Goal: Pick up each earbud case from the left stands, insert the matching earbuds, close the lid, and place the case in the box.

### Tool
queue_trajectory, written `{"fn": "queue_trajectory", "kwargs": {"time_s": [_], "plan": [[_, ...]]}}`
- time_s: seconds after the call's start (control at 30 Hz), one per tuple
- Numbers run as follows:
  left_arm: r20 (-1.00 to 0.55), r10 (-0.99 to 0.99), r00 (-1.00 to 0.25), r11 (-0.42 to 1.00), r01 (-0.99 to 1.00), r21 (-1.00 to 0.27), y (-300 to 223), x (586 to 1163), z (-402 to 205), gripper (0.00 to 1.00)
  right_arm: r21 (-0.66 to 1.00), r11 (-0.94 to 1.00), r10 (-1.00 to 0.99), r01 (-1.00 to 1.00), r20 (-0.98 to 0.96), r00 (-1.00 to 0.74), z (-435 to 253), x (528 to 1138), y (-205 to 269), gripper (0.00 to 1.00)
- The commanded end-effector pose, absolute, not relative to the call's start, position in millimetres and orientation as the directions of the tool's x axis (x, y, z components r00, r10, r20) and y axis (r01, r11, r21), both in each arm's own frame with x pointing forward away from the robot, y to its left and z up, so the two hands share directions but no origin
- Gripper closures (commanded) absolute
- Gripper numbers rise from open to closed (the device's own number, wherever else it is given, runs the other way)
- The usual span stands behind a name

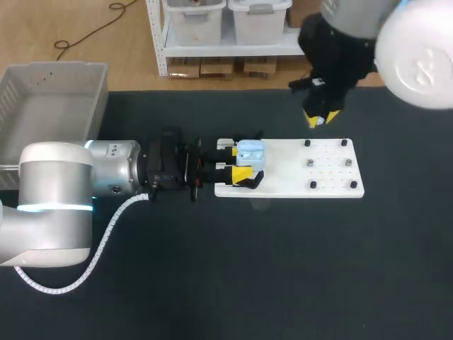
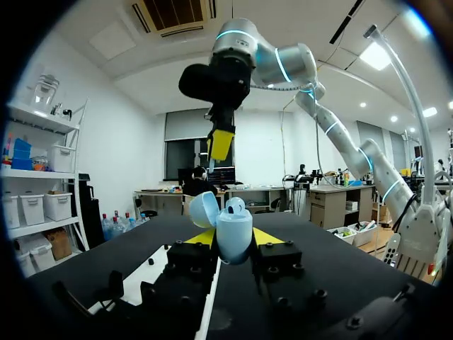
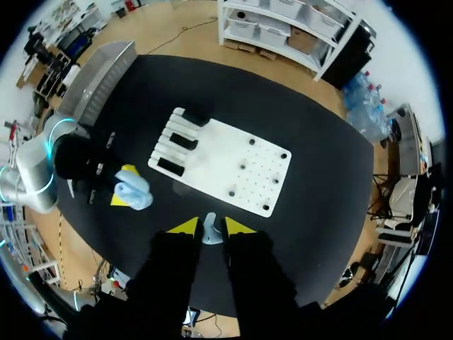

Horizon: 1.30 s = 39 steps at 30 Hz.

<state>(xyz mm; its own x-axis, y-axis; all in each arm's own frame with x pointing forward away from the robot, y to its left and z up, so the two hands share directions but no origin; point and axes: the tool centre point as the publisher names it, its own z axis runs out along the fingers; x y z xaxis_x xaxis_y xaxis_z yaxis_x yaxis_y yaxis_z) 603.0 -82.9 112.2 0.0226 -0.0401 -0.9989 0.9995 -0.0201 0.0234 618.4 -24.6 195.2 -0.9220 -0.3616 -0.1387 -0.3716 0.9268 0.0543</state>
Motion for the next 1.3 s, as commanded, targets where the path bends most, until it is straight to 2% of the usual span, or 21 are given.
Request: {"fn": "queue_trajectory", "kwargs": {"time_s": [0.03, 0.63, 1.3], "plan": [[-0.999, -0.041, 0.025, -0.014, 1.0, 0.026, -82.9, 601.5, 112.0, 1.0, 0.054, 0.915, -0.395, -0.399, -0.075, -0.916, 201.5, 619.3, -6.7, 1.0], [-0.999, -0.041, 0.025, -0.014, 1.0, 0.026, -82.9, 601.5, 112.0, 1.0, 0.075, 0.864, -0.495, -0.497, -0.044, -0.868, 192.8, 592.3, 45.5, 1.0], [-0.999, -0.041, 0.025, -0.014, 1.0, 0.026, -82.9, 601.5, 112.0, 1.0, 0.045, 0.871, -0.479, -0.49, -0.143, -0.866, 184.1, 582.9, 83.7, 1.0]]}}
